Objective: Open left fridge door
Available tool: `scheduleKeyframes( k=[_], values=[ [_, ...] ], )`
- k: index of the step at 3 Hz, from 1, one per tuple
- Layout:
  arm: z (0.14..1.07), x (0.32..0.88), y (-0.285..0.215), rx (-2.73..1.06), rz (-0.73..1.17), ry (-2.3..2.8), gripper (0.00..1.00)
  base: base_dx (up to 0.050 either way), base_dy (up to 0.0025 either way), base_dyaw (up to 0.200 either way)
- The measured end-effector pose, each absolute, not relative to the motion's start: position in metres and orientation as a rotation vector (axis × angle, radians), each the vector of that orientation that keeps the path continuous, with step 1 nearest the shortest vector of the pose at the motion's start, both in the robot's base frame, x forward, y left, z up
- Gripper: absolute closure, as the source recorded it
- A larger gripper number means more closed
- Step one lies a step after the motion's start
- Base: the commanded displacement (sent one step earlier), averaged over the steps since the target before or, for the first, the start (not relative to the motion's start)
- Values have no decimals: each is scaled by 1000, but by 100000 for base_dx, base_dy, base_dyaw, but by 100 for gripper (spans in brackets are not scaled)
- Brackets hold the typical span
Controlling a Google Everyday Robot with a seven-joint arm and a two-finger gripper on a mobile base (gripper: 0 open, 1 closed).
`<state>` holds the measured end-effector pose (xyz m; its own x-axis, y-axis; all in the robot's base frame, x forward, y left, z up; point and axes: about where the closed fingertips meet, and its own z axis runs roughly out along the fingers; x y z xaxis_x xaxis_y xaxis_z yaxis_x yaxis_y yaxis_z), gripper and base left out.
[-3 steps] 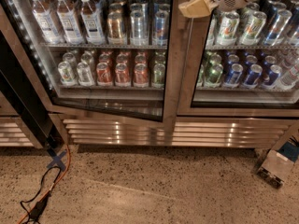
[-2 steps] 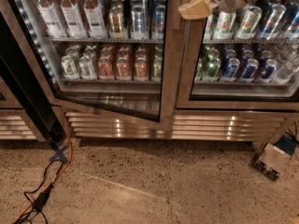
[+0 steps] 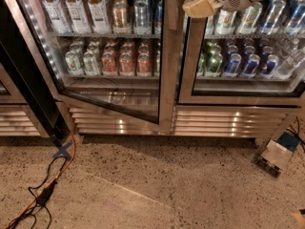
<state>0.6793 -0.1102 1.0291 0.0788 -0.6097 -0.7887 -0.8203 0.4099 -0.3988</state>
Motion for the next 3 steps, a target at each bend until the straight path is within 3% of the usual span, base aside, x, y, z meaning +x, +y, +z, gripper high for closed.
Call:
scheduleKeyframes(
  k=[2, 3],
  values=[
    [1059, 640, -174, -1388, 185, 1630, 58, 0, 0, 0],
    [1058, 636, -174, -1405, 195, 1634, 35, 0, 0, 0]
  ],
)
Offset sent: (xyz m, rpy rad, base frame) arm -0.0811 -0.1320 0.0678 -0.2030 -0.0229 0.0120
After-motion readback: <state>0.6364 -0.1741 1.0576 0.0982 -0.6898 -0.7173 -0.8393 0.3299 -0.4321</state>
